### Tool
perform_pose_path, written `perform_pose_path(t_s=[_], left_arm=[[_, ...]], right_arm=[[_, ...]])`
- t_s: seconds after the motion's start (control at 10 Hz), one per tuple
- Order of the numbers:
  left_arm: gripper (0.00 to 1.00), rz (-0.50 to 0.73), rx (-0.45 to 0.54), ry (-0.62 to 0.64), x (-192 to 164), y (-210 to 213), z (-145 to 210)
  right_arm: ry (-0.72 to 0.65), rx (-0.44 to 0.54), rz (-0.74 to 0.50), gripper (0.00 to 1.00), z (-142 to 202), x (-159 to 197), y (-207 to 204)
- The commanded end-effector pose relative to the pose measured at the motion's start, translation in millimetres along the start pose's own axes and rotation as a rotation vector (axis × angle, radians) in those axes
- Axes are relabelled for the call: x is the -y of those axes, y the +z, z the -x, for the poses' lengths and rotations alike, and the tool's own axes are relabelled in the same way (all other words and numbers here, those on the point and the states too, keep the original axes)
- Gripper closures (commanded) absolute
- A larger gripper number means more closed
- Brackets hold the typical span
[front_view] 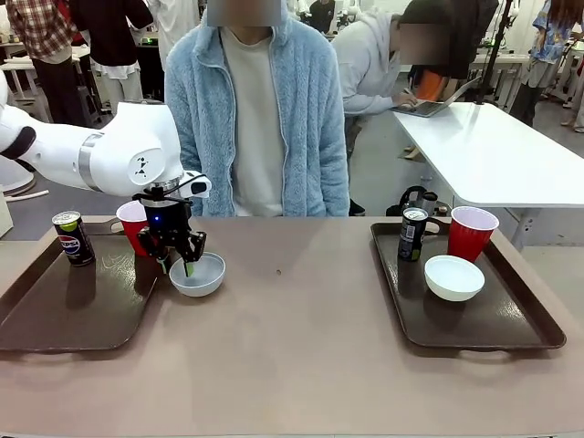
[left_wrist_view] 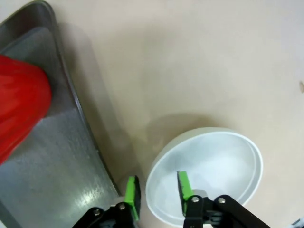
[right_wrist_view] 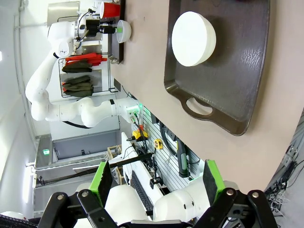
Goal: Prepare tableware on both trays.
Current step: Pick up a Picnic Bowl from the table and place it on a Handle tray.
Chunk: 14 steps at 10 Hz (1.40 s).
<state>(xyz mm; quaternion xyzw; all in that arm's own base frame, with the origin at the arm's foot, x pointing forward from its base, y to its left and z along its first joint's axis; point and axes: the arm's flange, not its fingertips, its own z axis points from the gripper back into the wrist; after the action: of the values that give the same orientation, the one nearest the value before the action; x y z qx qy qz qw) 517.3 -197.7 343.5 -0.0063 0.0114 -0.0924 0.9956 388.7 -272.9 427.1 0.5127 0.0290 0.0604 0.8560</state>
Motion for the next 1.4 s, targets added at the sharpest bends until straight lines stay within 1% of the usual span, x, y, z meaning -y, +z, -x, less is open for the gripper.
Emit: perform_pose_path(t_s=[0.0,0.4,0.6,0.8,0.9,1.1,1.2,1.3], left_arm=[[1.00,-0.018,0.003,0.025,1,5,-3],[1.00,-0.011,0.000,0.019,-3,15,2],[1.00,0.008,-0.029,-0.003,-9,44,25],[1.00,0.033,0.021,-0.030,-39,87,64],[1.00,0.048,0.056,-0.048,-58,97,84],[1.00,0.058,0.083,-0.078,-98,92,112],[1.00,0.057,0.098,-0.074,-120,83,124],[1.00,0.063,0.098,-0.046,-138,73,131]], right_arm=[[-0.012,0.000,0.013,0.00,2,-2,-3],[-0.012,0.000,0.013,0.00,2,-2,-3],[-0.012,0.000,0.013,0.00,2,-2,-3],[-0.012,0.000,0.013,0.00,2,-2,-3],[-0.012,0.000,0.013,0.00,2,-2,-3],[-0.012,0.000,0.013,0.00,2,-2,-3],[-0.012,0.000,0.013,0.00,2,-2,-3],[-0.012,0.000,0.013,0.00,2,-2,-3]])
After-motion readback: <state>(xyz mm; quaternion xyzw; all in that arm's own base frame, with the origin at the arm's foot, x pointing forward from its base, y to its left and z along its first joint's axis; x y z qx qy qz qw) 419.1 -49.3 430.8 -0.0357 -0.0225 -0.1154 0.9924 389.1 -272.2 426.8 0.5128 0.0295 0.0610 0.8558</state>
